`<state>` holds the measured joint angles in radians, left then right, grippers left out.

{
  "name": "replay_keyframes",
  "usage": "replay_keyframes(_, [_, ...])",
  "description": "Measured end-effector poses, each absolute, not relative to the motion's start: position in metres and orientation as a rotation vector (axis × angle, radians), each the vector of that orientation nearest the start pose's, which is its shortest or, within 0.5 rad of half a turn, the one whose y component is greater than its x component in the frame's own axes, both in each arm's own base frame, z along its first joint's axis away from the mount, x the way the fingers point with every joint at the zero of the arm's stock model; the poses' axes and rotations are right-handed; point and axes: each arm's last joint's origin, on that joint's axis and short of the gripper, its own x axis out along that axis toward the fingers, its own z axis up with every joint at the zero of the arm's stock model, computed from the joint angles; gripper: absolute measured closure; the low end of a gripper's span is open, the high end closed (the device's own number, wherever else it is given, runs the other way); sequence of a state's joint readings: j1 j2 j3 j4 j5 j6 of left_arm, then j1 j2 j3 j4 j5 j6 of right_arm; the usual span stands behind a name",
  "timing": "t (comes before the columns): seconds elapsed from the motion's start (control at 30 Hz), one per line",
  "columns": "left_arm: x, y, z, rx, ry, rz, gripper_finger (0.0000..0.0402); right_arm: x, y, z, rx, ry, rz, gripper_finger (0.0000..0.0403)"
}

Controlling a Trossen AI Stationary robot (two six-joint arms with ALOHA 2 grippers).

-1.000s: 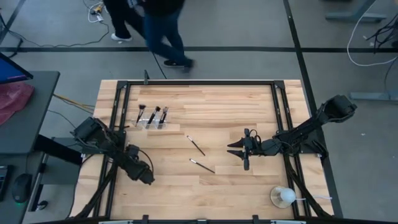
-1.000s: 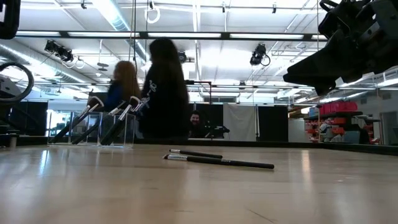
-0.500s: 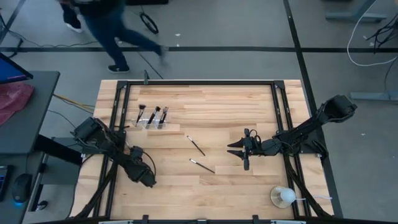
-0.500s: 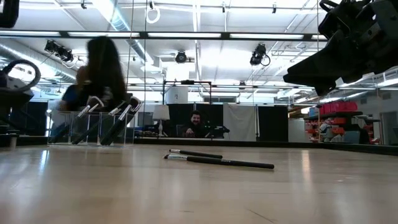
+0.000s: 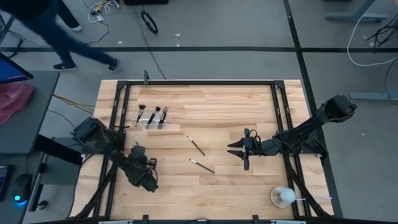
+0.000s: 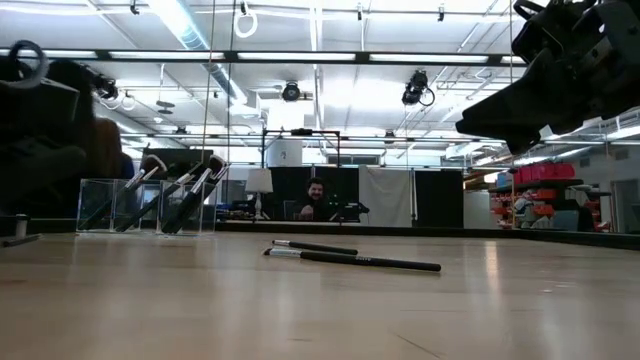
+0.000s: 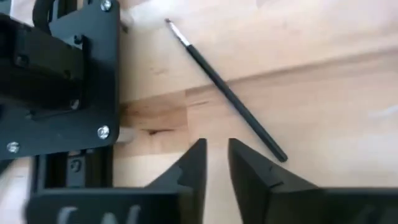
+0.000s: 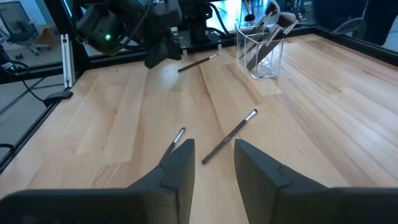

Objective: Put items in baskets/containers
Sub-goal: Put the eyeshadow brush into the transparent organizer

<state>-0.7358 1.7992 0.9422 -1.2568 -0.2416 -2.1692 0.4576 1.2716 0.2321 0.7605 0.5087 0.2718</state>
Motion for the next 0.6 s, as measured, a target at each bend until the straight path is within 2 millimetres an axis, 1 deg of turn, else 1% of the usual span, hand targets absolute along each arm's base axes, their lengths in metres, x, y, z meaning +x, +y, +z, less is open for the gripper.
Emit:
replay_keyframes(0.1, [0.174,-0.154,0.130,-0.565,0.948,1.479,0.0280,0.192,0.079,0.149,0.139,0.240,-0.084,0.0289])
replay_keyframes(0.17, [0.172,-0.151,0.127,-0.575,0.909,1.484,0.0244,0.192,0.079,0.149,0.134,0.245,-0.084,0.0289])
replay_keyframes(0.27, [0.174,-0.140,0.120,-0.582,0.881,1.514,0.0196,0.192,0.079,0.149,0.130,0.245,-0.084,0.0289])
replay_keyframes(0.33, [0.177,-0.133,0.114,-0.603,0.839,1.500,0.0170,0.192,0.079,0.149,0.130,0.245,-0.084,0.0289])
replay_keyframes(0.47, [0.180,-0.121,0.108,-0.593,0.787,1.504,0.0142,0.192,0.079,0.149,0.130,0.245,-0.083,0.0289])
replay_keyframes(0.6, [0.184,-0.110,0.107,-0.583,0.737,1.524,0.0140,0.192,0.079,0.148,0.129,0.247,-0.084,0.0289])
